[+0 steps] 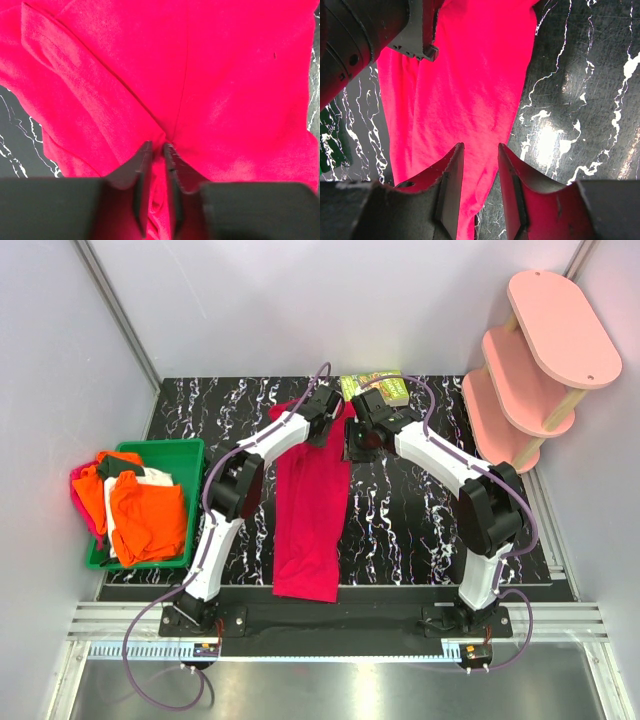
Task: Fold and stack the t-shirts
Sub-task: Grab the bottom of the folded rectangular tshirt with both arms
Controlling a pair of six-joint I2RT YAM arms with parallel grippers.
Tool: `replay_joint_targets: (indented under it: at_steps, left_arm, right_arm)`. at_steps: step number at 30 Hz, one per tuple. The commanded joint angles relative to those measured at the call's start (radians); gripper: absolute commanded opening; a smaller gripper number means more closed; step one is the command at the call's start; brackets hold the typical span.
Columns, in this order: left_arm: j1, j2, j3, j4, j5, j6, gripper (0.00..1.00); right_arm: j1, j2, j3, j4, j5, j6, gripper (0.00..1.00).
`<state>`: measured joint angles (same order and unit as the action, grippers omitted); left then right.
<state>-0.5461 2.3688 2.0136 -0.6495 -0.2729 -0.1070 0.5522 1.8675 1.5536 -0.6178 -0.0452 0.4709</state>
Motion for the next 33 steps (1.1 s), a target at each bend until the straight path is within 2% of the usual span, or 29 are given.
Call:
replay_joint_targets:
  at_steps: [1,5,18,31,33]
  left_arm:
    - [0.006,-0.008,0.03,0.013,-0.011,-0.002,0.13]
    - [0.008,-0.057,0.004,0.02,-0.067,-0.026,0.0]
    - [0.1,-0.284,-0.197,0.106,-0.186,-0.134,0.0]
    - [0.12,-0.281,-0.315,0.071,-0.207,-0.25,0.0]
    - [0.12,-0.26,-0.309,0.05,-0.204,-0.266,0.07]
  right_arm:
    - [-0.003,-0.028,0.017,0.004,0.002,-0.006,0.41]
    - [-0.005,-0.027,0.019,0.003,0.004,-0.003,0.41]
    - [-0.003,-0.027,0.0,0.012,-0.015,0.021,0.41]
    - [-0.003,-0.018,-0.027,0.03,-0.021,0.018,0.41]
    - [-0.003,-0.013,-0.029,0.029,-0.025,0.02,0.41]
